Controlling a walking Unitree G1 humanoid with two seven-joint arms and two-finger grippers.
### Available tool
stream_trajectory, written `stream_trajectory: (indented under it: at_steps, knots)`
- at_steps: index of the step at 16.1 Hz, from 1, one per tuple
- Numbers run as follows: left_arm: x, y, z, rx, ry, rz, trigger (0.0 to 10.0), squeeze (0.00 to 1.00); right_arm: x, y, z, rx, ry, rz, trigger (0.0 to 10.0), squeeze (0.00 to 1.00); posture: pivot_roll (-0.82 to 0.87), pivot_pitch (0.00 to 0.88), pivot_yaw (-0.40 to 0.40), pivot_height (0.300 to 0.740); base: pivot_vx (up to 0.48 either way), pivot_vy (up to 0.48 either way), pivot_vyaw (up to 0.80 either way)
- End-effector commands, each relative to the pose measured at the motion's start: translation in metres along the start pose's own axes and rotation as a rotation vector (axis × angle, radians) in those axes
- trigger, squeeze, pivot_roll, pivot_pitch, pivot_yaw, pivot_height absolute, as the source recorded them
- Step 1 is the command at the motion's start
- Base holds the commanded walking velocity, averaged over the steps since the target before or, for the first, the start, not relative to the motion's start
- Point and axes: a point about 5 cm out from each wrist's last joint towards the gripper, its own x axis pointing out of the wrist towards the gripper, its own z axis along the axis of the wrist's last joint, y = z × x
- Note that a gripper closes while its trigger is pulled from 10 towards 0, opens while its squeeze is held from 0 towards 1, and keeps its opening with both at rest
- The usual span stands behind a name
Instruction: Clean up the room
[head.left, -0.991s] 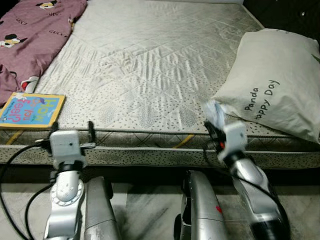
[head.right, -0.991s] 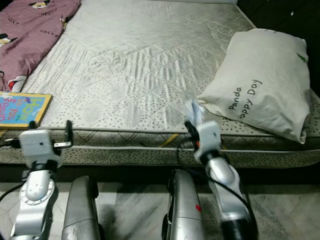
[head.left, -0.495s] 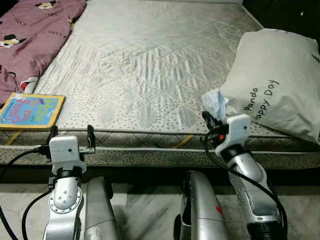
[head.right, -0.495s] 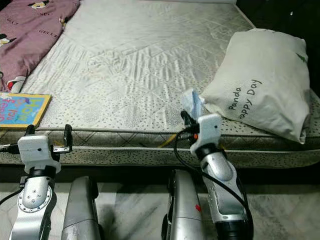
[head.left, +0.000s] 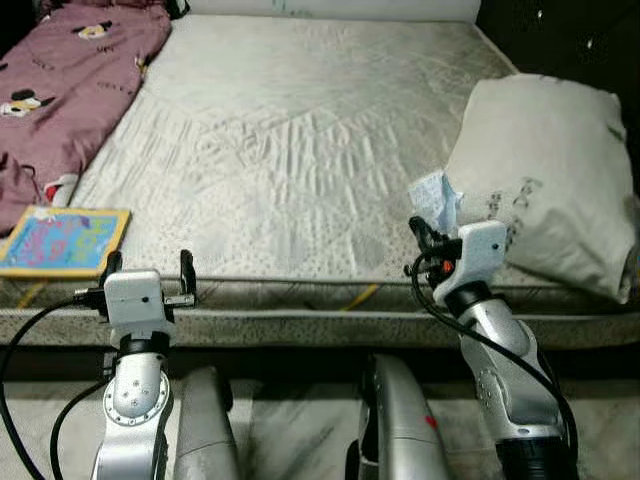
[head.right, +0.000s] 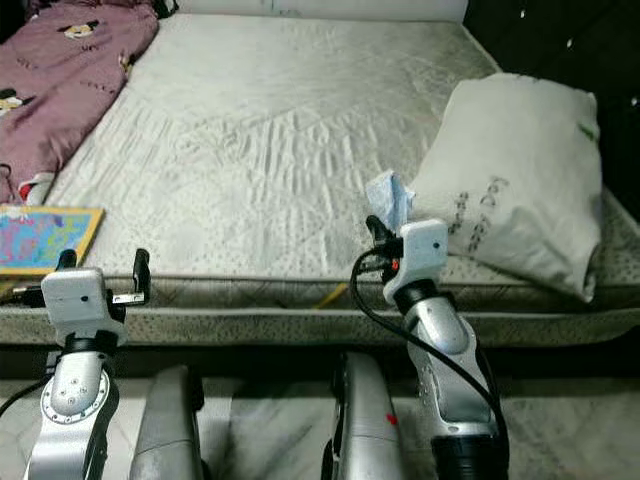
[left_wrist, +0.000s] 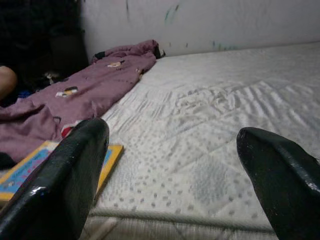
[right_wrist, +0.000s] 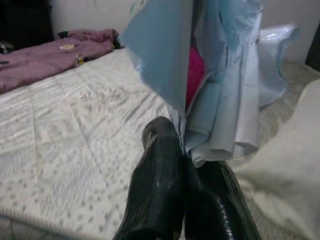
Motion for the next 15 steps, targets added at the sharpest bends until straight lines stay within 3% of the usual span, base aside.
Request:
stream_trajectory:
  at_steps: [1, 6, 11, 15]
  knots:
    - [0.003, -0.002, 0.003, -0.004, -0.011, -0.014, 10.0, 0.00, 0.003, -0.002, 0.003, 0.000, -0.003, -0.008, 10.0, 0.00, 0.01, 0.000, -0.050, 0.613, 0.000, 0.000, 0.00]
    - [0.005, -0.002, 0.004, -0.004, -0.013, -0.012, 10.0, 0.00, 0.004, -0.004, 0.002, 0.004, 0.007, -0.027, 10.0, 0.00, 0.01, 0.000, -0.047, 0.678, 0.000, 0.000, 0.00]
    - [0.006, -0.002, 0.004, 0.001, -0.015, -0.015, 10.0, 0.00, 0.000, -0.008, -0.007, -0.033, 0.051, -0.081, 10.0, 0.00, 0.01, 0.000, -0.043, 0.683, 0.000, 0.000, 0.00]
    - [0.006, -0.002, 0.004, 0.003, -0.017, -0.018, 10.0, 0.00, 0.001, -0.008, -0.004, -0.058, 0.020, -0.069, 10.0, 0.00, 0.01, 0.000, -0.041, 0.687, 0.000, 0.000, 0.00]
